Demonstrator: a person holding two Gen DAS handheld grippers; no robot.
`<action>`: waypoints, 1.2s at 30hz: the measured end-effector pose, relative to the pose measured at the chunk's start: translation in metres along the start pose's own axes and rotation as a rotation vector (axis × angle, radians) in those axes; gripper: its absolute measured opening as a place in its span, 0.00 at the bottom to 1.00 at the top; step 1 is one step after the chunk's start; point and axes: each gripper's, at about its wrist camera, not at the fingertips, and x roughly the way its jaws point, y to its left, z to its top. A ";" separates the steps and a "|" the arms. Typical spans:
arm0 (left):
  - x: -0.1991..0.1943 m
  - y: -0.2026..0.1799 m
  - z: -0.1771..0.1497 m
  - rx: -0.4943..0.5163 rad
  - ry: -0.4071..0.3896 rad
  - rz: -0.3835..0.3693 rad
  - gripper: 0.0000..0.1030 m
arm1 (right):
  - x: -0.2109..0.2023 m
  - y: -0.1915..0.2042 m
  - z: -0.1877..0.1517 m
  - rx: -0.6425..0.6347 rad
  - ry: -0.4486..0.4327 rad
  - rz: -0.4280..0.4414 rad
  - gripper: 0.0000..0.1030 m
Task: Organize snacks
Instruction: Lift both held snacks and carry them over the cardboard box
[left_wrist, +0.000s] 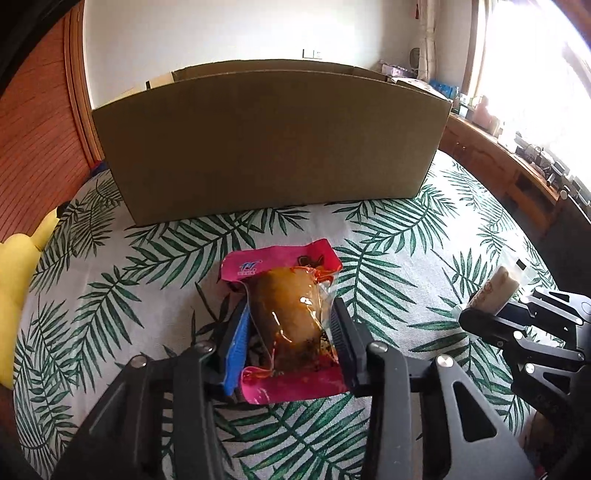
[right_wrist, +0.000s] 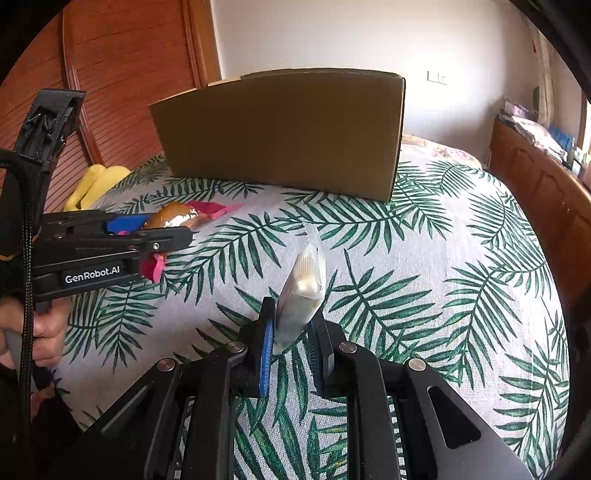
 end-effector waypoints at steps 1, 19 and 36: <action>-0.002 0.000 0.000 0.002 -0.005 -0.001 0.39 | 0.000 0.000 0.000 0.002 -0.002 0.001 0.14; -0.048 0.000 0.041 0.045 -0.132 -0.030 0.39 | -0.015 -0.002 0.020 -0.002 -0.052 0.002 0.14; -0.061 0.017 0.126 0.118 -0.263 -0.042 0.39 | -0.024 -0.002 0.117 -0.060 -0.185 0.004 0.14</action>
